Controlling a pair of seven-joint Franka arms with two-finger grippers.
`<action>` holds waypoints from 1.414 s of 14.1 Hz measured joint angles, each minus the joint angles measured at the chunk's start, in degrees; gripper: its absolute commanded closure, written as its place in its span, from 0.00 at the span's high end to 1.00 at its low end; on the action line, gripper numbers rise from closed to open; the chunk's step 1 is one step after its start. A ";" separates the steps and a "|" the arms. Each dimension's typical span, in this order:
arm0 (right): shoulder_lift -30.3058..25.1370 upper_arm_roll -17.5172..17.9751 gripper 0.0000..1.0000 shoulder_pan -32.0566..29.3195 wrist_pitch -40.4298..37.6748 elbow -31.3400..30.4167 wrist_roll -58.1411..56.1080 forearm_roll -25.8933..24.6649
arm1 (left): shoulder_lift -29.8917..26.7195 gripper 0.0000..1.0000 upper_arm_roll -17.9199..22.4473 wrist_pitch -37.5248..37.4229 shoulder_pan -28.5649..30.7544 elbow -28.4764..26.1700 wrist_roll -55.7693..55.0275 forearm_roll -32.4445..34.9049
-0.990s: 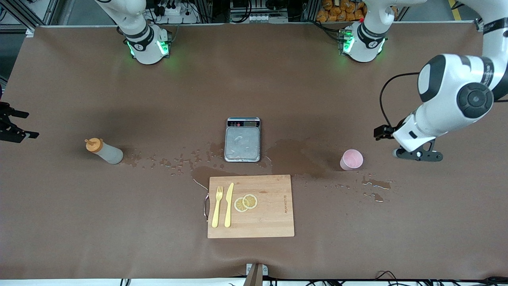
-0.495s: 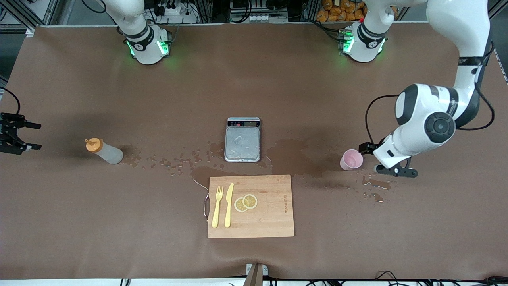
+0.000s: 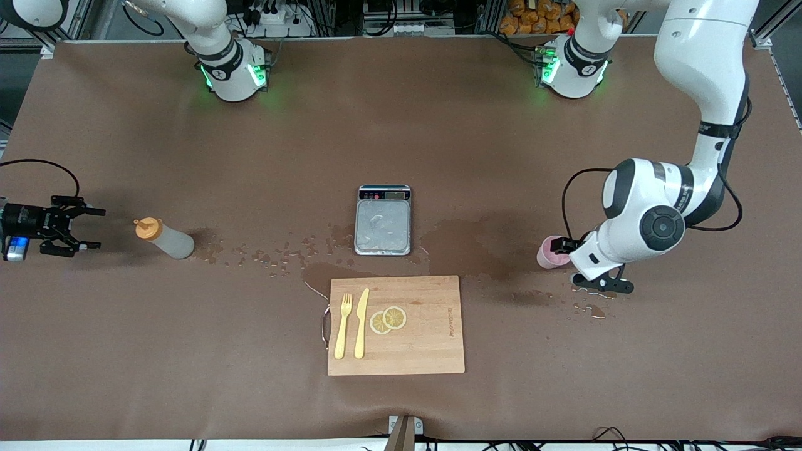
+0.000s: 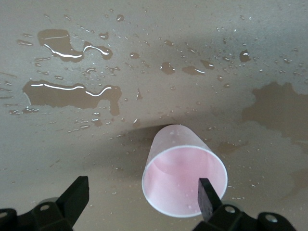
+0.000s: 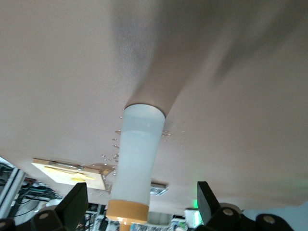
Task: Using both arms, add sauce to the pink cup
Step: 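Grasp the pink cup with the left gripper while the right gripper grasps the bottle, then carry the pink cup onto the scale with the left gripper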
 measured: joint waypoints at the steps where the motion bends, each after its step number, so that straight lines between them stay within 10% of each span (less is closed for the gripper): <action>1: 0.97 0.01 1.00 -0.01 -0.06 0.04 1.98 2.57 | 0.52 1.00 0.01 0.00 0.02 0.20 -0.01 0.00; 6: 7.01 -0.06 1.00 -1.71 -0.17 0.23 8.33 10.71 | 2.41 1.00 0.03 -0.01 0.05 0.20 -0.02 0.00; 9: 8.14 0.19 1.00 -1.86 -0.41 0.39 8.74 11.08 | 2.77 0.00 0.03 -0.07 0.06 0.18 -0.02 0.00; 20: 12.70 1.47 1.00 0.67 -3.15 0.34 2.84 11.09 | 2.34 0.00 -0.43 -0.23 0.01 -0.12 -0.02 0.00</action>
